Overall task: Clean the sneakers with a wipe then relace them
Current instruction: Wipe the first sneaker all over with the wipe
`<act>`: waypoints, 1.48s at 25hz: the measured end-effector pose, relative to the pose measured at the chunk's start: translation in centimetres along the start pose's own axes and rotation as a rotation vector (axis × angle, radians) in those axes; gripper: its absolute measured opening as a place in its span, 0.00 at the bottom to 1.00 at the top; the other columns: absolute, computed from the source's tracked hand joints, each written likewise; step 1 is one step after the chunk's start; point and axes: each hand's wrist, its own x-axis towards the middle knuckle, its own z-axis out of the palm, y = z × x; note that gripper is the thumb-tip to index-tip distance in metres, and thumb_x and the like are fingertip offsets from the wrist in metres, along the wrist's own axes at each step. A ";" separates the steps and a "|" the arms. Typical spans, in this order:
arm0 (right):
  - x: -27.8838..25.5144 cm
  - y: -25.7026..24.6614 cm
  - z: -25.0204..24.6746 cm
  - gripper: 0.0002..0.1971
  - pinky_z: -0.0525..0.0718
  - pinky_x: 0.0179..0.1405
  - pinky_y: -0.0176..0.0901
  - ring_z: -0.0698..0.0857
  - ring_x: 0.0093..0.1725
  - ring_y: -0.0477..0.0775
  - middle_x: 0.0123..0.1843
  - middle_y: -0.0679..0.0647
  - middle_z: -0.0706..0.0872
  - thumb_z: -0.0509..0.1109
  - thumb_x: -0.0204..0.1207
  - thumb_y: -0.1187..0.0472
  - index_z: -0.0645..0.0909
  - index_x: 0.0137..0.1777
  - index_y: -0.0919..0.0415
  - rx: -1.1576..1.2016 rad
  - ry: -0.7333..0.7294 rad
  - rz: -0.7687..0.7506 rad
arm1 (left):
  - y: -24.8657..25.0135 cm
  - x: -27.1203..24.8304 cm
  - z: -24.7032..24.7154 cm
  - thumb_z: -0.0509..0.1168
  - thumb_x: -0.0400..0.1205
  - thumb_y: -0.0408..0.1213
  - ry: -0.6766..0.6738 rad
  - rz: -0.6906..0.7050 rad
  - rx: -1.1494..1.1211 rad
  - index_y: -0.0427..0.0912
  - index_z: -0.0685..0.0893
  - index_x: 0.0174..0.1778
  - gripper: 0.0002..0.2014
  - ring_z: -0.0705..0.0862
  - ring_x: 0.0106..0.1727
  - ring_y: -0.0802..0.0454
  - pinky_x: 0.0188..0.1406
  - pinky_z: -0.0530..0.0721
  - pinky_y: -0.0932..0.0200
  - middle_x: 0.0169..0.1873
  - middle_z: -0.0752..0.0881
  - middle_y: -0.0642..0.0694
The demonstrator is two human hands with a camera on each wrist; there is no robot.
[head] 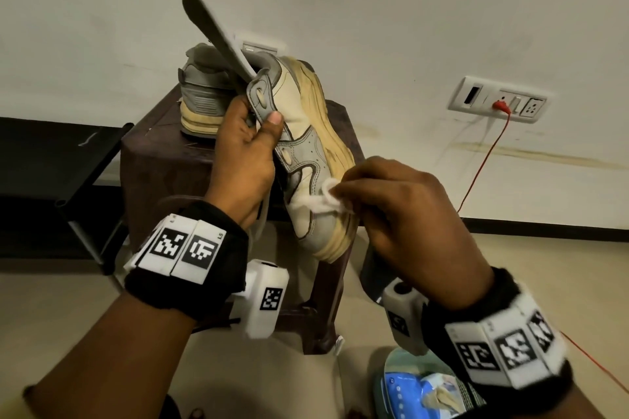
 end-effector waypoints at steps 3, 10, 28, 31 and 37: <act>0.4 0.6 1.2 0.09 0.87 0.42 0.52 0.85 0.46 0.55 0.48 0.56 0.87 0.73 0.72 0.65 0.88 0.52 0.62 0.022 0.166 0.103 | 0.0 -0.1 0.4 0.60 0.85 0.29 0.031 -0.030 -0.033 0.42 0.78 0.63 0.12 0.87 0.59 0.54 0.56 0.86 0.58 0.59 0.87 0.47; 1.1 1.4 1.6 0.09 0.86 0.44 0.46 0.85 0.46 0.50 0.49 0.54 0.88 0.74 0.73 0.68 0.89 0.53 0.61 0.075 0.335 0.227 | 0.8 -0.4 0.1 0.65 0.78 0.21 -0.088 -0.046 0.038 0.41 0.78 0.69 0.23 0.87 0.59 0.52 0.58 0.87 0.52 0.60 0.86 0.45; 1.8 1.1 2.4 0.09 0.87 0.43 0.42 0.86 0.44 0.50 0.47 0.55 0.89 0.74 0.72 0.71 0.89 0.51 0.62 0.108 0.368 0.245 | 2.0 -1.9 -1.5 0.67 0.80 0.47 -0.416 -0.171 0.536 0.48 0.85 0.49 0.08 0.85 0.28 0.59 0.19 0.80 0.60 0.34 0.88 0.53; 1.8 0.8 1.3 0.09 0.87 0.45 0.44 0.86 0.45 0.49 0.48 0.53 0.89 0.73 0.73 0.68 0.89 0.51 0.60 0.081 0.273 0.233 | 1.3 -2.2 -1.0 0.65 0.82 0.44 -0.370 -0.165 0.426 0.47 0.82 0.58 0.11 0.85 0.28 0.58 0.26 0.83 0.56 0.45 0.88 0.51; -0.4 -0.3 -0.9 0.11 0.85 0.46 0.39 0.86 0.46 0.49 0.49 0.52 0.89 0.75 0.70 0.70 0.89 0.52 0.58 0.047 0.051 0.122 | 1.2 -2.3 -0.6 0.68 0.81 0.41 -0.245 -0.110 0.395 0.35 0.80 0.46 0.11 0.80 0.20 0.54 0.22 0.80 0.58 0.33 0.84 0.42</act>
